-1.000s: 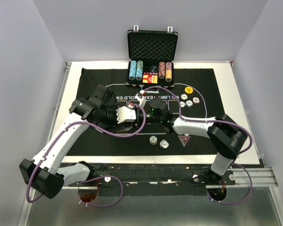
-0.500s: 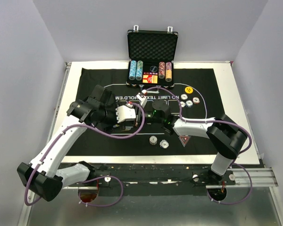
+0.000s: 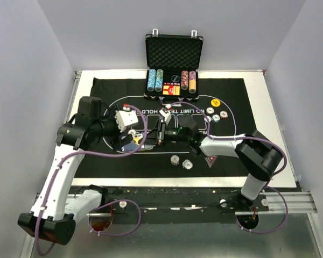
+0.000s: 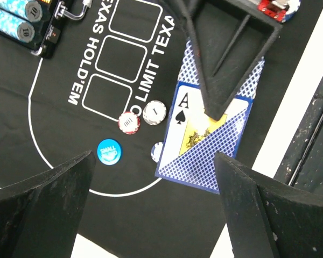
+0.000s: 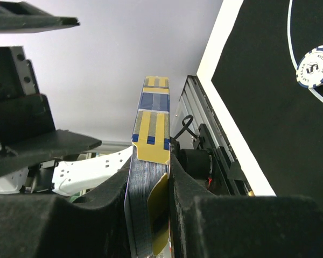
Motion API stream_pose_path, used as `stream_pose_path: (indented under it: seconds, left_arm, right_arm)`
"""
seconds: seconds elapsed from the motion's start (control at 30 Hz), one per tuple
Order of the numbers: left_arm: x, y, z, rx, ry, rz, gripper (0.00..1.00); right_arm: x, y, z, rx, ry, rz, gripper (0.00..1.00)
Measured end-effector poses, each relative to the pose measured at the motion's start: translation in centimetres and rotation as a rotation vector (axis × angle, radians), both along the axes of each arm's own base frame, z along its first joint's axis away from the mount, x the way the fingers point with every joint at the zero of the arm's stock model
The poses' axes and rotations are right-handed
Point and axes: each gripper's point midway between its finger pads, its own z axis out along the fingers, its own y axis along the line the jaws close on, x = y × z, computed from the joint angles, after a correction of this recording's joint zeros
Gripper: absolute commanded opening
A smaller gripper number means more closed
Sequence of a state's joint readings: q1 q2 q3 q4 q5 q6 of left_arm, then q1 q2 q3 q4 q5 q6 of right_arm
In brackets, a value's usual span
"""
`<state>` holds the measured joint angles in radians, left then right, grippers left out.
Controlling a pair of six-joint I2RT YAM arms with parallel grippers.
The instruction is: Distribute texas hold em gaming equipment
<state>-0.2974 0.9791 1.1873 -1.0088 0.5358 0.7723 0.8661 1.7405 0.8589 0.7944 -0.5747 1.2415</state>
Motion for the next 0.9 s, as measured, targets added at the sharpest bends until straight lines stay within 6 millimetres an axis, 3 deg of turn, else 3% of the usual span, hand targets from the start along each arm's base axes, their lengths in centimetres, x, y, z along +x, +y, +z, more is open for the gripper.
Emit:
stream_pose_path:
  seconds: [0.2,0.43,0.7,0.9]
  left_arm:
    - [0.0,1.0,-0.3,-0.077,0.035,-0.015,0.99]
    - [-3.0,0.4,-2.3,-0.112,0.023,-0.144,0.99]
    - [-2.9,0.1,-3.1,-0.112,0.017,-0.212,0.99]
    - [-2.4,0.4,-3.1,-0.129,0.011,-0.217,0.87]
  right_arm:
    - [-0.1,-0.2,0.4,0.012,0.017,0.018,0.18]
    - [-0.4,0.2,2.4,0.072,0.034,0.053,0.19]
    - [-0.4,0.7,3.8,0.110,0.039,0.085,0.20]
    - [-0.5,0.9,4.4,0.122,0.038,0.097,0.20]
